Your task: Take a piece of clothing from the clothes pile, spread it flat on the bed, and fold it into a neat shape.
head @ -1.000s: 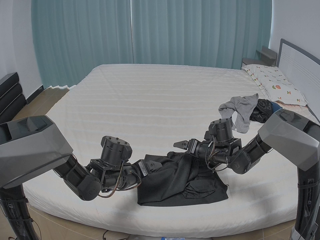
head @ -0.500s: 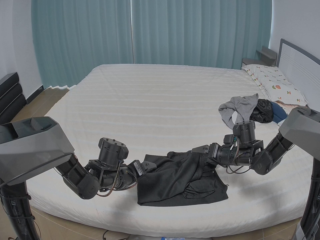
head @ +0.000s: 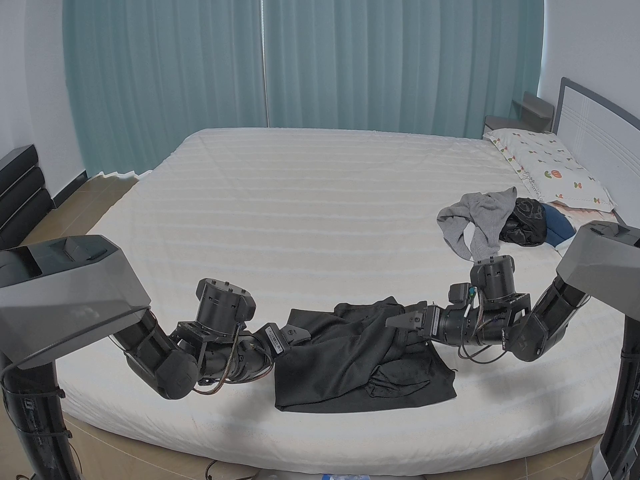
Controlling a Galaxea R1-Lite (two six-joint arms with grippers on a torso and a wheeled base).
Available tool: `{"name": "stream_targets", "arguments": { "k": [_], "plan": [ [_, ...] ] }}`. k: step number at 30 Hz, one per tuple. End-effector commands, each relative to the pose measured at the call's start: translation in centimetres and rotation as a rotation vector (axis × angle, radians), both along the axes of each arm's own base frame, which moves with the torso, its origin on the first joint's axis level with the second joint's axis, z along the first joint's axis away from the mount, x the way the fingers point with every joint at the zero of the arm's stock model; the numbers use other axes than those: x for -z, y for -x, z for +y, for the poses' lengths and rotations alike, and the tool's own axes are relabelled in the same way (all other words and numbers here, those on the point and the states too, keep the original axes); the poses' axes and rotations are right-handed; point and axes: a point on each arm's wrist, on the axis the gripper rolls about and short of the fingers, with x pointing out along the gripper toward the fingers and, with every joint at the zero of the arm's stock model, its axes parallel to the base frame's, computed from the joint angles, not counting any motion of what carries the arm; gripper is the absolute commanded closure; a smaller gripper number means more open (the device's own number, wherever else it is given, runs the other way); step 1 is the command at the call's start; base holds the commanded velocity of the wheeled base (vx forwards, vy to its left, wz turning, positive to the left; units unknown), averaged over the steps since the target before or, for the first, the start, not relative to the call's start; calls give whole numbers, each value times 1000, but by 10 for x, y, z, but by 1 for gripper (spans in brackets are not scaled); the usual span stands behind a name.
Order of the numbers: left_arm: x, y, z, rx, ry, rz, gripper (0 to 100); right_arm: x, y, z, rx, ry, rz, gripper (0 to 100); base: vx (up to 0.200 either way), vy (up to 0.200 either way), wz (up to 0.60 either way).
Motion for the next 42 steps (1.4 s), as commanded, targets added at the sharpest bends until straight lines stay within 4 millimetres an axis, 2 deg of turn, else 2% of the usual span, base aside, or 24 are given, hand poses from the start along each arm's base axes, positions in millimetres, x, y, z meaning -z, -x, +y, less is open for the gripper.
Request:
{"name": "stream_targets", "arguments": {
  "k": [1, 8, 12, 13, 18, 29, 36, 38, 42],
  "plan": [
    [2, 0, 1, -2, -4, 8, 0, 14, 9, -2, -23, 24, 46, 0, 0, 0, 0],
    [2, -2, 4, -15, 0, 9, 0, 30, 8, 3, -36, 39, 78, 0, 0, 0, 0],
    [2, -2, 4, -16, 0, 9, 0, 36, -5, 9, -31, 27, 53, 0, 0, 0, 0],
    [2, -2, 5, -19, 0, 9, 0, 37, -7, 10, -30, 27, 54, 100, 0, 0, 0],
    [1, -5, 9, -33, 1, 6, 0, 39, -5, 16, -30, 45, 53, 100, 0, 0, 0],
    [-1, -6, 12, -42, 5, 2, 0, 38, -4, 12, 2, 64, 52, 100, 0, 0, 0],
    [-2, -7, 13, -46, 6, 0, 0, 17, 4, 4, 26, 26, 39, 100, 0, 0, 0],
    [-2, -7, 15, -50, 5, -1, 0, 2, 9, 0, 48, -5, 34, 100, 0, 0, 0],
    [0, -8, 15, -54, -2, 1, 0, -16, 16, -11, 67, -19, 11, 100, 0, 0, 0]
  ]
}}
